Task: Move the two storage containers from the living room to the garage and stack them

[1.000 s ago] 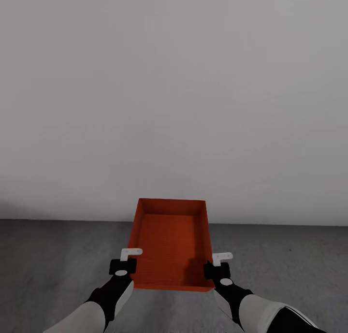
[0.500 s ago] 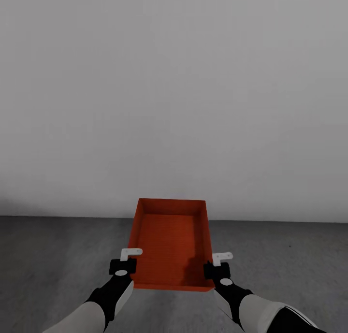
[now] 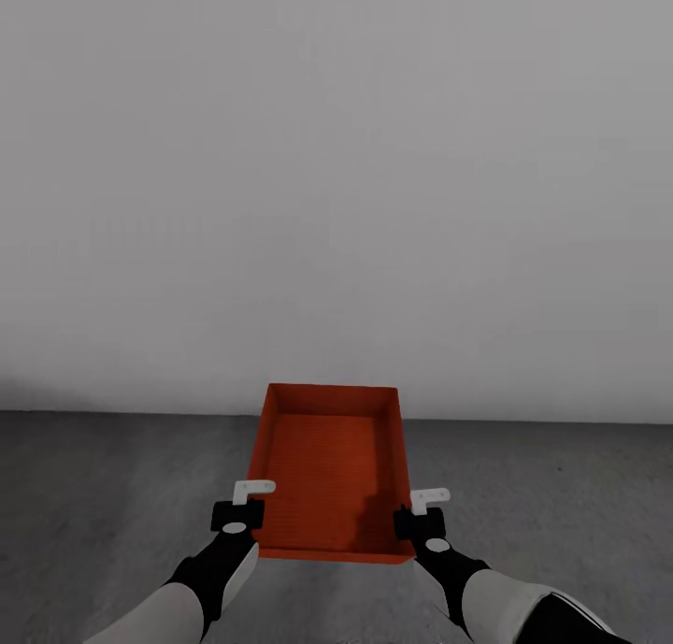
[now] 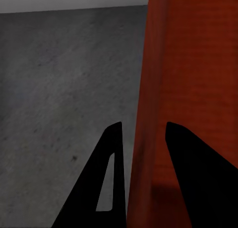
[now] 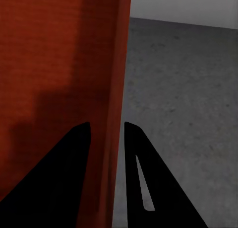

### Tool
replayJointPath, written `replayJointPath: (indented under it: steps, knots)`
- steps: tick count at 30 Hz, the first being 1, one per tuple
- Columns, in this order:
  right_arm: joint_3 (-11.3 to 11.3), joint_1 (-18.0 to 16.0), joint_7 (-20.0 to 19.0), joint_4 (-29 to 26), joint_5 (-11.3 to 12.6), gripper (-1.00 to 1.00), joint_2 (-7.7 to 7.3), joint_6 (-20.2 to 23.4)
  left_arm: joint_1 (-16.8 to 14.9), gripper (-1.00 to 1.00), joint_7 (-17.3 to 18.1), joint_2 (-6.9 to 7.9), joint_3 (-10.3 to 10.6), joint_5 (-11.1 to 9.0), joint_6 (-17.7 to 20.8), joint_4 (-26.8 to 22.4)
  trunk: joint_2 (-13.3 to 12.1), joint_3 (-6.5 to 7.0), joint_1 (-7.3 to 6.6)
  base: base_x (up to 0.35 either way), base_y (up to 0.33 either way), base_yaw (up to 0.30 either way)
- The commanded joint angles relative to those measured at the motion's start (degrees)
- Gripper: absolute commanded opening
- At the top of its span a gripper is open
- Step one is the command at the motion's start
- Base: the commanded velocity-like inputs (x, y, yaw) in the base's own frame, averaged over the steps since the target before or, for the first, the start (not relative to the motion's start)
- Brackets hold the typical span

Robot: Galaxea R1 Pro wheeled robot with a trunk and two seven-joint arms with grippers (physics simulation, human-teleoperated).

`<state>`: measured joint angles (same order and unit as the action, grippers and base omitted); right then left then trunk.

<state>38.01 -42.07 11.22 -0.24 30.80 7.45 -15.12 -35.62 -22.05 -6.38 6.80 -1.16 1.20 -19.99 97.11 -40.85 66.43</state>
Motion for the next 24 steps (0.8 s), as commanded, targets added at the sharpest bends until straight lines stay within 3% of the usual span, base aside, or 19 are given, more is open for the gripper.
replayJointPath:
  steps: [1, 24]
  knots:
    - [-0.92, -0.03, 1.61, 0.15, 1.49, -1.00, 0.02, -0.44, -0.07, -1.00, -0.54, -0.63, -1.24, -3.66, 0.12, -1.98, 0.02, -0.14, -0.01, 0.000, 0.000, 0.000]
    - [-0.92, -0.03, 1.61, 0.15, 1.52, -1.00, 0.02, -0.37, -0.03, -1.00, -0.54, -0.60, -1.18, -3.61, 0.12, -1.98, 0.02, -2.30, -0.01, 0.000, 0.000, 0.000]
